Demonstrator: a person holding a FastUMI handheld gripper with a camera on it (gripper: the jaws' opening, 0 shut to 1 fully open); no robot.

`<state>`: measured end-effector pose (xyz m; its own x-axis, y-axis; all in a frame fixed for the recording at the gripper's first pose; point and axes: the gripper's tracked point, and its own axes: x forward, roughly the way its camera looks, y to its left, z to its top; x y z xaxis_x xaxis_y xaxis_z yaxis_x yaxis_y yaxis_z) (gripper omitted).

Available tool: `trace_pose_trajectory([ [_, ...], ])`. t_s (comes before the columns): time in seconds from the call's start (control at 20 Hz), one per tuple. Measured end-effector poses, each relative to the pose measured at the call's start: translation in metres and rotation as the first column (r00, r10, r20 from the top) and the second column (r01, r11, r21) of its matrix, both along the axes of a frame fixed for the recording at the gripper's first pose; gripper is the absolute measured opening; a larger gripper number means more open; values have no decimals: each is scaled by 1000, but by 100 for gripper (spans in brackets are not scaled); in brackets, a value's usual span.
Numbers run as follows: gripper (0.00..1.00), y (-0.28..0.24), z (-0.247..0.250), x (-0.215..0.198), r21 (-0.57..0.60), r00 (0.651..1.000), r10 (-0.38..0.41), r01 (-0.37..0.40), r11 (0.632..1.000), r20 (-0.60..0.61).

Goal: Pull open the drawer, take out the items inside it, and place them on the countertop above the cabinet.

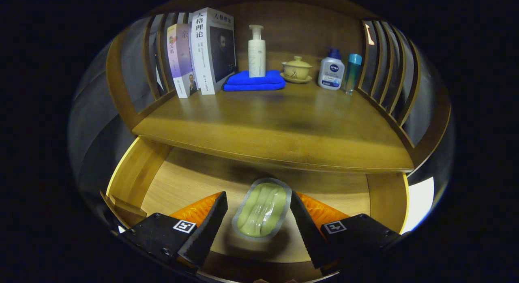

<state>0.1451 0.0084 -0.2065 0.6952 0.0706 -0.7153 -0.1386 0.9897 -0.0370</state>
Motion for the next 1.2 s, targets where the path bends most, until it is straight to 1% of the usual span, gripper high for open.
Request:
trace_pose_trajectory([
  [0.25, 98, 8, -20, 1, 45, 995, -12, 17, 999, -99],
  [0.3, 95, 8, -20, 0, 53, 994, -16, 22, 998, -108],
  [0.45, 83, 5, -29, 3, 36, 991, -28, 33, 999, -128],
  [0.6, 56, 1, -39, 1, 36, 985, -51, 57, 998, -162],
  [0.7, 38, 1, -39, 3, 36, 987, -52, 58, 998, -153],
  [0.75, 38, 0, -37, 6, 34, 986, -52, 58, 998, -159],
  [0.8, 24, 1, -37, 1, 43, 987, -58, 66, 997, -152],
  [0.85, 22, 1, -36, 1, 52, 987, -62, 70, 996, -148],
  [0.95, 22, 11, -39, -4, 123, 987, -41, 60, 991, -152],
  [1.0, 16, 14, -37, -9, 149, 987, -30, 53, 987, -155],
  [1.2, 16, 18, -27, -23, 182, 991, 2, 23, 983, -136],
])
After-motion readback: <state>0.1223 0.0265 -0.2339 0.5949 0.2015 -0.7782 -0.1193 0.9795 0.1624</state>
